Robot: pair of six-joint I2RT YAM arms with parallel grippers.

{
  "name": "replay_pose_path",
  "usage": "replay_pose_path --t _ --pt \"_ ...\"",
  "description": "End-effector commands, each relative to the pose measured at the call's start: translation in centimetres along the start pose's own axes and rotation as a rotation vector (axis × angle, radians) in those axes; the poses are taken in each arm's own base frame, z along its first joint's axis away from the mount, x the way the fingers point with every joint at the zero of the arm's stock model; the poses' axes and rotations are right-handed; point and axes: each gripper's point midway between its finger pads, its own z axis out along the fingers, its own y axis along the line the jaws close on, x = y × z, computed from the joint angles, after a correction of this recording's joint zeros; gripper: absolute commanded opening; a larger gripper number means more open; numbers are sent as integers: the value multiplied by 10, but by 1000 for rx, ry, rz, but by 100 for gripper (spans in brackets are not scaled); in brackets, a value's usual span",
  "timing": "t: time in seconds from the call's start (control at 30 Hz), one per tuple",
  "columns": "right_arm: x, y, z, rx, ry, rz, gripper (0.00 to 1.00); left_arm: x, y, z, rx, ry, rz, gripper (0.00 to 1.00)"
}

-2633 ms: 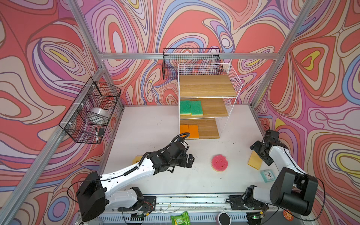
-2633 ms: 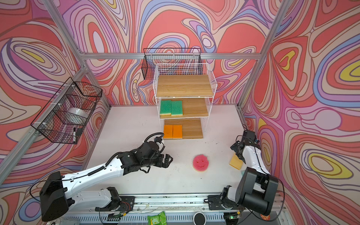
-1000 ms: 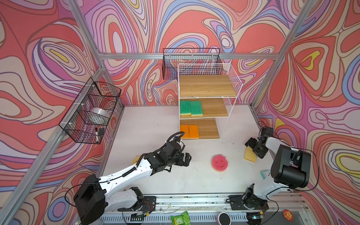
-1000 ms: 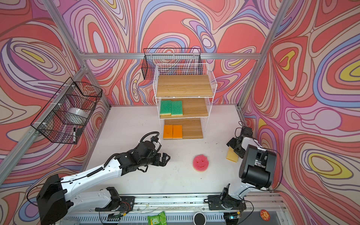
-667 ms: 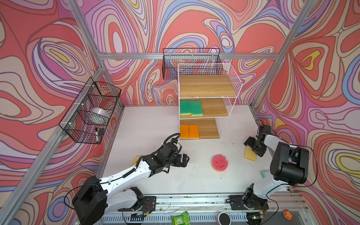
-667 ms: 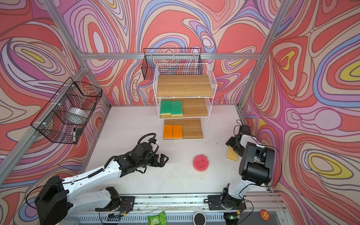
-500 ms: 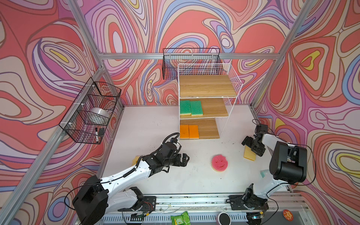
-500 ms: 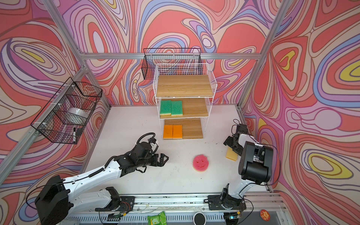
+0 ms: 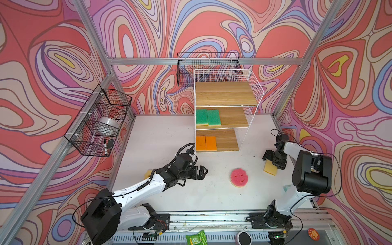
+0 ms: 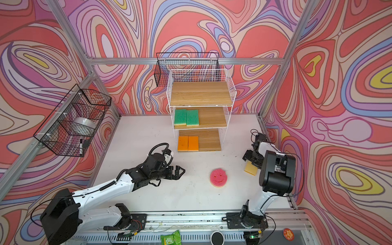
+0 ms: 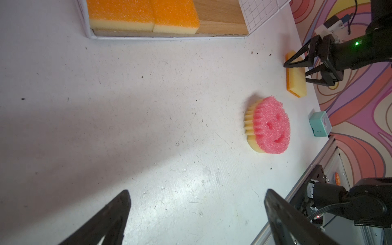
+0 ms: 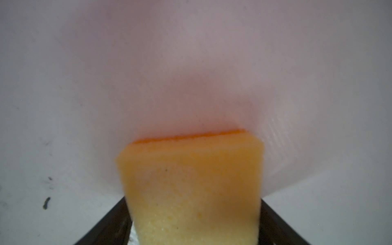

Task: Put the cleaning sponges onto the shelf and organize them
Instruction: 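Lift the yellow sponge with the right gripper and carry it toward the shelf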

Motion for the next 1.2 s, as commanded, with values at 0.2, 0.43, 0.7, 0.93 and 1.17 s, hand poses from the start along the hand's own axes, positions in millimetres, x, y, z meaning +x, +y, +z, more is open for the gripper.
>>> replay_pose_path --t 0.2,0.43,0.7,0.93,1.17 --pt "35 13 21 -60 126 -1 61 0 2 3 1 2 3 100" --pt "28 27 4 -111 73 -7 57 -5 -1 -3 19 -21 -12 100" --pt "27 45 -46 -259 -30 -13 57 -10 -19 -14 106 -39 -15 96" --pt "39 85 -103 -492 -134 -66 58 -17 -23 -35 120 -109 32 79" --pt "60 116 -155 -660 -190 -141 58 -28 -44 -53 217 -177 84 63"
